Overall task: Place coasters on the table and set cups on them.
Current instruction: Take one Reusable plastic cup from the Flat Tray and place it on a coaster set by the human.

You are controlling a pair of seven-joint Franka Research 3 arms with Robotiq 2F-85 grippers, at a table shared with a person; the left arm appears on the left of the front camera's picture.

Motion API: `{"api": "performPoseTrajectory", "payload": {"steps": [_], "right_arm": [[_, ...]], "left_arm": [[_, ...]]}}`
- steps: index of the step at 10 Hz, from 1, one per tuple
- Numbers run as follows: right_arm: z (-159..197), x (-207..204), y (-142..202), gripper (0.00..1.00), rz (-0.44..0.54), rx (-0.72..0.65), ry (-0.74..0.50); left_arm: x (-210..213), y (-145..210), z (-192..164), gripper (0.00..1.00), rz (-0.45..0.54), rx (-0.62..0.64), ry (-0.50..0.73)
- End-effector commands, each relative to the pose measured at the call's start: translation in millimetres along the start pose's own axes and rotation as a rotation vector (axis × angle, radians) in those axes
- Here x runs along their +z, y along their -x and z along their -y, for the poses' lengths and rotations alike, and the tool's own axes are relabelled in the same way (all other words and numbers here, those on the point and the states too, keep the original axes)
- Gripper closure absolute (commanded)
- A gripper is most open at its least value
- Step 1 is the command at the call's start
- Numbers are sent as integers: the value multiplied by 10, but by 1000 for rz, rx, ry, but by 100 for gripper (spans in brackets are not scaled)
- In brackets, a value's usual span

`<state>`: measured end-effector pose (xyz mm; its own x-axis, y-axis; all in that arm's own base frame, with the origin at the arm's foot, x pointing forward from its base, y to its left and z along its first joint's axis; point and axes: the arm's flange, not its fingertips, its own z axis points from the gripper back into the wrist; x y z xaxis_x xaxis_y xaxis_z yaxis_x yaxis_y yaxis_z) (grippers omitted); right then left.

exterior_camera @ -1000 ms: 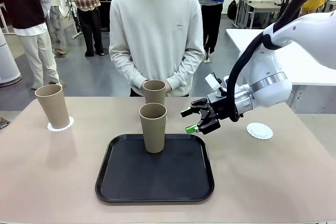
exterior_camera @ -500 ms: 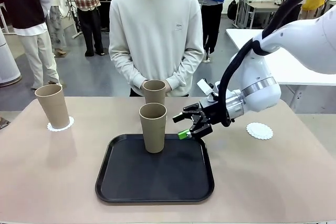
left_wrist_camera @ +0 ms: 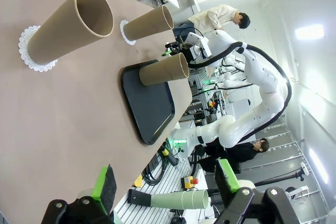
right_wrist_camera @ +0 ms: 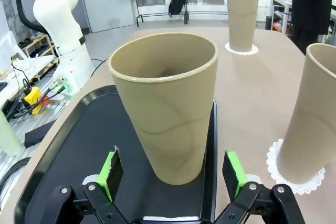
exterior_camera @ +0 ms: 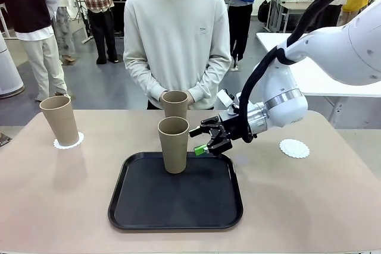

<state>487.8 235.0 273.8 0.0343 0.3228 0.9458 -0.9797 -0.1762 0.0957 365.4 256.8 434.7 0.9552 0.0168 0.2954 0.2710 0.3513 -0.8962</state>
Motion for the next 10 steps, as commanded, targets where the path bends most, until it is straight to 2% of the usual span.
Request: {"api": "performPoseTrajectory", "payload": {"steps": [1,4,5,6,10], "right_arm": [[-25,18,5,0,-3,-1,-3],[0,5,3,0,0,0,0],[61,-103,53,0,-34,-7,76],[99,-183,88,0,-45,-3,94],[129,-327,156,0,-43,-11,91]], "left_arm": [[20,2,9,0,7,-1,2],[20,2,9,0,7,-1,2],[20,2,9,0,7,-1,2],[20,2,9,0,7,-1,2],[20,2,9,0,7,-1,2]]}}
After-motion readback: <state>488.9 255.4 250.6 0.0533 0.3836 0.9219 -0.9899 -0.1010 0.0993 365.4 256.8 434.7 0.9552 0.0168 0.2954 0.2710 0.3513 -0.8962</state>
